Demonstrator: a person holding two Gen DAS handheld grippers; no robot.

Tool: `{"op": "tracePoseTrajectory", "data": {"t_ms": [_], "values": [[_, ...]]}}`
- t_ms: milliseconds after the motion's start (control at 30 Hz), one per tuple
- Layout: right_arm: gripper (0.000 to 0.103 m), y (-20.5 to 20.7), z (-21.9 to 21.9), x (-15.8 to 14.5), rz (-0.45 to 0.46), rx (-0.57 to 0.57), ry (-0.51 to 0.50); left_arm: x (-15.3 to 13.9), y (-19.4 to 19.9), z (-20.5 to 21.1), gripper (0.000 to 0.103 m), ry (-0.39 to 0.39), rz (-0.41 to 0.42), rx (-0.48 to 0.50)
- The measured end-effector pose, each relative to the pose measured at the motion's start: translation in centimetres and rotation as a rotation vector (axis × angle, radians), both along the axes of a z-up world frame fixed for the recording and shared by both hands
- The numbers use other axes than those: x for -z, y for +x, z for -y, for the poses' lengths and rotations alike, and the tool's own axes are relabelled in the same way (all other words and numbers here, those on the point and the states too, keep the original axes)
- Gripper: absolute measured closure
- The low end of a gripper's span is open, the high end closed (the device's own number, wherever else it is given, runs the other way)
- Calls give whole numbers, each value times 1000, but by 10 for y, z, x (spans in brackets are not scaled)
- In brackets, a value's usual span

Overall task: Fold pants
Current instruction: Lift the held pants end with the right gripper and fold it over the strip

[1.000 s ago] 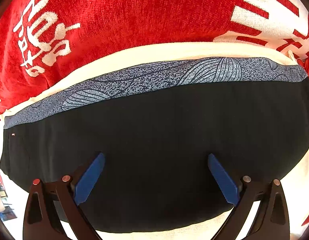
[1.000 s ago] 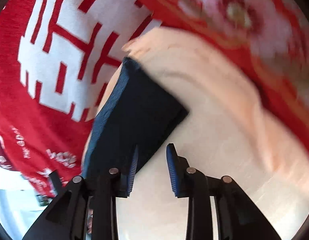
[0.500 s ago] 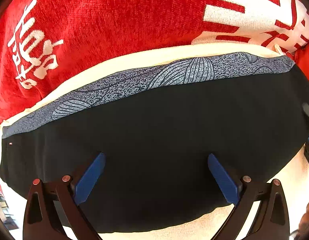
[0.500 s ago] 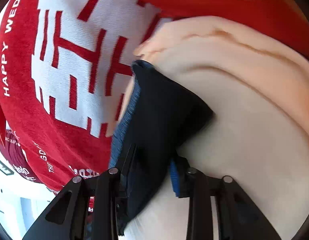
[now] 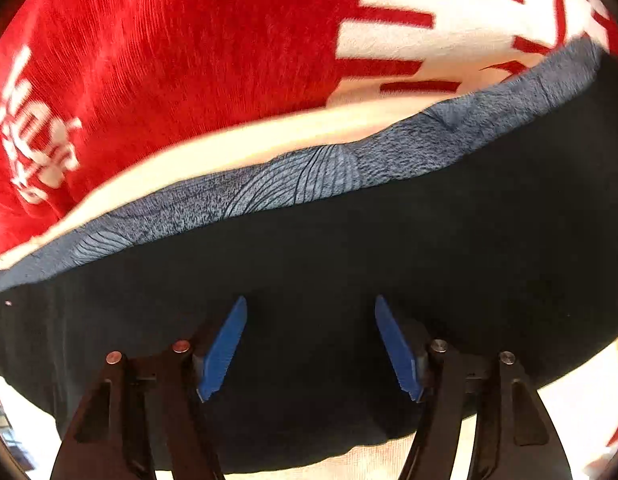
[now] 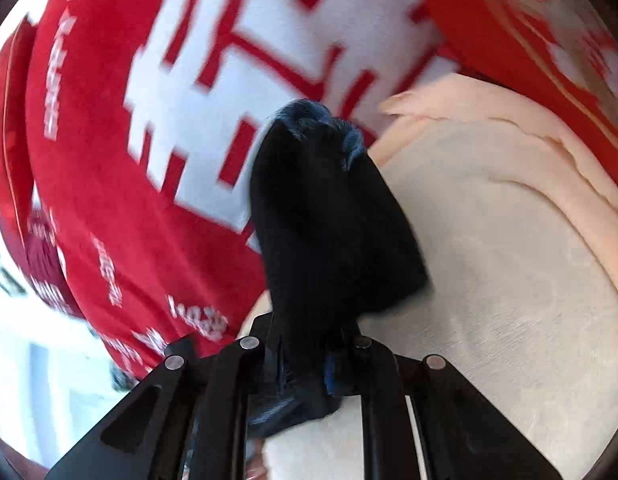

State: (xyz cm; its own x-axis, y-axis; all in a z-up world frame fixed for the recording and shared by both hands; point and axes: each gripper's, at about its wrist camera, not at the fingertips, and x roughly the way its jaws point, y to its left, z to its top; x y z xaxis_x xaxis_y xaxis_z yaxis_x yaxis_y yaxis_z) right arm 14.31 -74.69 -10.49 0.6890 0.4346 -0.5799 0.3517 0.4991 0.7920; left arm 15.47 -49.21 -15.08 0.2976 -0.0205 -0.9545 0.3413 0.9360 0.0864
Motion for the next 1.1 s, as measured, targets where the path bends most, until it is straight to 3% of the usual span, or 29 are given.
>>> {"op": "tracePoseTrajectory", "data": {"t_ms": [100, 233, 300, 400, 500, 533, 567, 600, 767, 933, 1000, 1100], "values": [[88, 12, -23, -25, 21, -77, -112, 1, 0, -5, 36, -30, -1, -5], [88, 21, -50, -43, 31, -140, -200, 2, -3, -6, 35, -30, 18, 60], [88, 26, -67, -53, 33, -162, -236, -2, -1, -14, 36, -69, 0, 61], [88, 30, -90, -67, 37, -187, -296, -13, 4, -43, 36, -132, -39, 27], [88, 35, -122, -81, 39, -239, -392, -31, 2, -86, 35, -146, -5, 9], [88, 34, -126, -82, 37, -251, -412, -35, 3, -101, 33, -139, 0, 8], [88, 36, -140, -85, 37, -267, -436, -39, 3, -119, 21, -130, 5, 1], [88, 39, -160, -86, 31, -289, -467, -42, 3, -142, 17, -119, 18, -14], [88, 49, -255, -73, -16, -416, -620, -43, 11, -247, 17, -54, 36, -114], [79, 61, -360, -13, -131, -583, -823, -27, 22, -329, 17, -32, -5, -238], [77, 60, -390, 17, -192, -638, -942, -21, 23, -342, 17, -32, -26, -239], [68, 49, -423, 29, -206, -690, -1146, -18, 15, -331, 17, -45, -31, -236]]}}
